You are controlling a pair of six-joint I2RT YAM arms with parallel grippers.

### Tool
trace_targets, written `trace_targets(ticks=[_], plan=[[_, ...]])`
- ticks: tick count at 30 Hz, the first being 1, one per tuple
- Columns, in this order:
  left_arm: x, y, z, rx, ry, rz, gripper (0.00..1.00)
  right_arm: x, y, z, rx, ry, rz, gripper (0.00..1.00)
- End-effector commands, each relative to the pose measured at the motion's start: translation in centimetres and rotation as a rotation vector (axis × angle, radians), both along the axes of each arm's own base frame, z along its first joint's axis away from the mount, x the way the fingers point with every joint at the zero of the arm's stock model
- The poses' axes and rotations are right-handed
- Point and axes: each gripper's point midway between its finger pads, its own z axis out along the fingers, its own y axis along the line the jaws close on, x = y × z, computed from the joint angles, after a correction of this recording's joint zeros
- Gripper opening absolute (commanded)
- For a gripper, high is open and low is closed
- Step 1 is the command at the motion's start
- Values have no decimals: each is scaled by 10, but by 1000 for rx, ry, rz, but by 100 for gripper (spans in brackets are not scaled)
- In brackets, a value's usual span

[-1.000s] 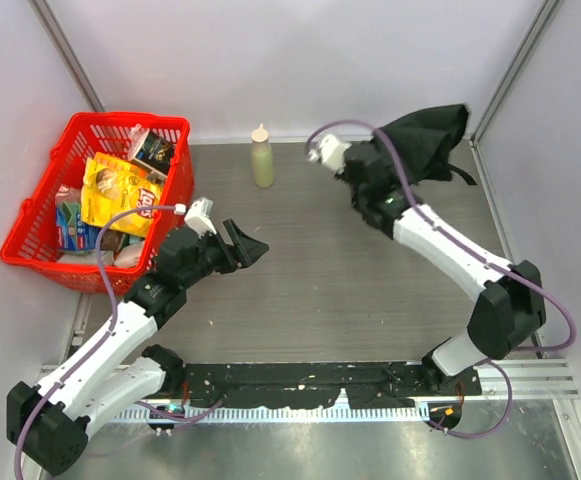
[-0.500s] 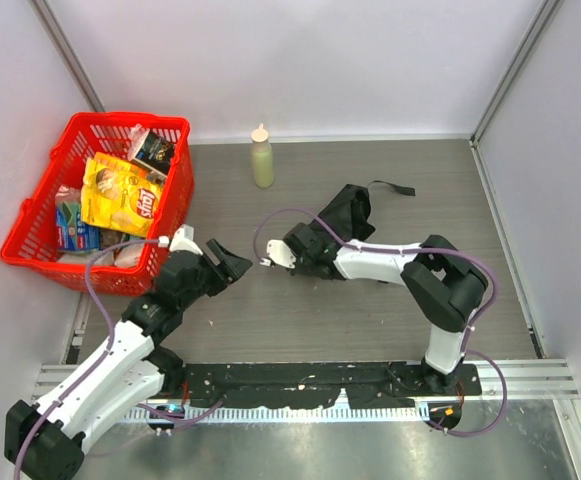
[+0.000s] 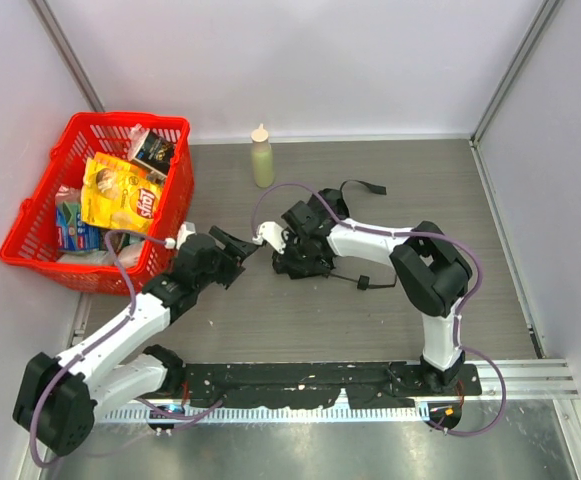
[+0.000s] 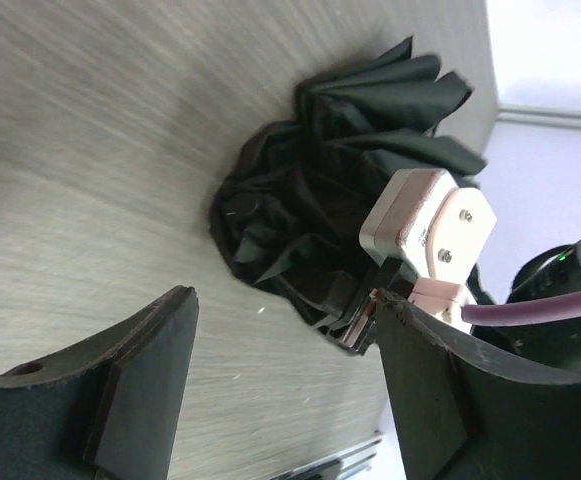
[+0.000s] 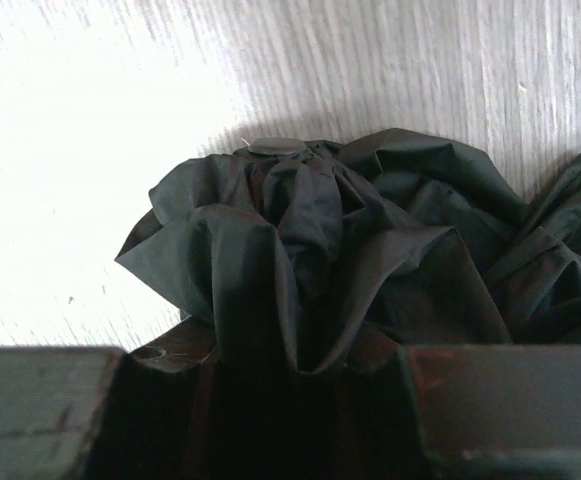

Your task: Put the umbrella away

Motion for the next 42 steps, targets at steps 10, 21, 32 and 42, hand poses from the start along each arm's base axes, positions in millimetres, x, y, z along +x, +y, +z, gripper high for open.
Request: trace_targets(ticks=[10,21,32,42], plan=[[25,-35,-57,-259,88,75,89,-47,-4,-34,106,164,-18,0],[4,-9,-31,-85,-120,-33,82,3,-26,-17,198,82,-251,0],[29,-34,-20,-191,-162,-55,100,-6,-22,-14,259,134,-186,1],[64,-69,-25,-274,-240,-122,100,-5,-23,-13,275,121,-192,0]])
